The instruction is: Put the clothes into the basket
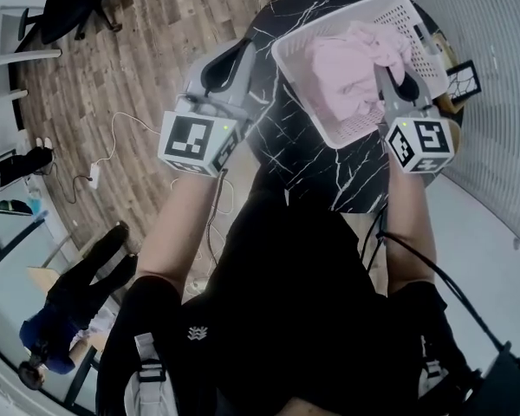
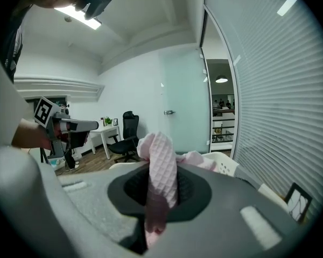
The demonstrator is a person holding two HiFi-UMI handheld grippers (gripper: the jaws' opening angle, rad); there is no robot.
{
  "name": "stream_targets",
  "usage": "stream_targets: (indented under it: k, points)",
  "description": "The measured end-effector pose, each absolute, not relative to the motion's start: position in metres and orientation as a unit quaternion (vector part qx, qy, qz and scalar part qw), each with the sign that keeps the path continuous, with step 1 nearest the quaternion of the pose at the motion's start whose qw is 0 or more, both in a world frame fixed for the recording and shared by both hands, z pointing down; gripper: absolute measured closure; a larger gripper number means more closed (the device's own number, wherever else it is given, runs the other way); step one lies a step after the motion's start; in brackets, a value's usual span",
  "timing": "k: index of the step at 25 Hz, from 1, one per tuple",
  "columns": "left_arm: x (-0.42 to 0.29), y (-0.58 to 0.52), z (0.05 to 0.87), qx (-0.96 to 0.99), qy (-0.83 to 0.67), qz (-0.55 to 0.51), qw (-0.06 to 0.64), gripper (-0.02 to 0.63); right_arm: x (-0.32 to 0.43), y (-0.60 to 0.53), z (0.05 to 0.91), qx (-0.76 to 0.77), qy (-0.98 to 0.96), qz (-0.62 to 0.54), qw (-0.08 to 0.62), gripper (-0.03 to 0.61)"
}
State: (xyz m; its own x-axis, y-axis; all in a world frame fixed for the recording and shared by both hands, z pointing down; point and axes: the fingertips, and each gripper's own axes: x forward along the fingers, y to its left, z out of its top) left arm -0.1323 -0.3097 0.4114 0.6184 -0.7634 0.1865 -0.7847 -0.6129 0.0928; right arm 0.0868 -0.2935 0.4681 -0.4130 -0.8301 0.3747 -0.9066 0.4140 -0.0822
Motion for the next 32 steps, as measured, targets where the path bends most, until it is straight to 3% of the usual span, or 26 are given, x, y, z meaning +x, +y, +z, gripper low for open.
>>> stream_targets:
  k: [21,28,29,32]
  points:
    - [-0.136,-0.330,0.428,0.893,-0.436,0.061,0.091,0.606,0.092,-0.305,0.500,0.531,-0.809,0.153,0.201,0.534]
    - [-0.142,-0.332,0.422,0.891,-0.442,0.057,0.090,0.606,0.095,-0.309,0.516,0.530,-0.791,0.193,0.236,0.469]
    - [-0.141,-0.331,0.421,0.891,-0.442,0.056,0.088,0.606,0.096,-0.311,0.514,0.535,-0.789,0.190,0.233,0.437]
    - [-0.139,-0.328,0.420,0.893,-0.438,0.056,0.088,0.606,0.099,-0.316,0.495,0.555,-0.788,0.155,0.214,0.434]
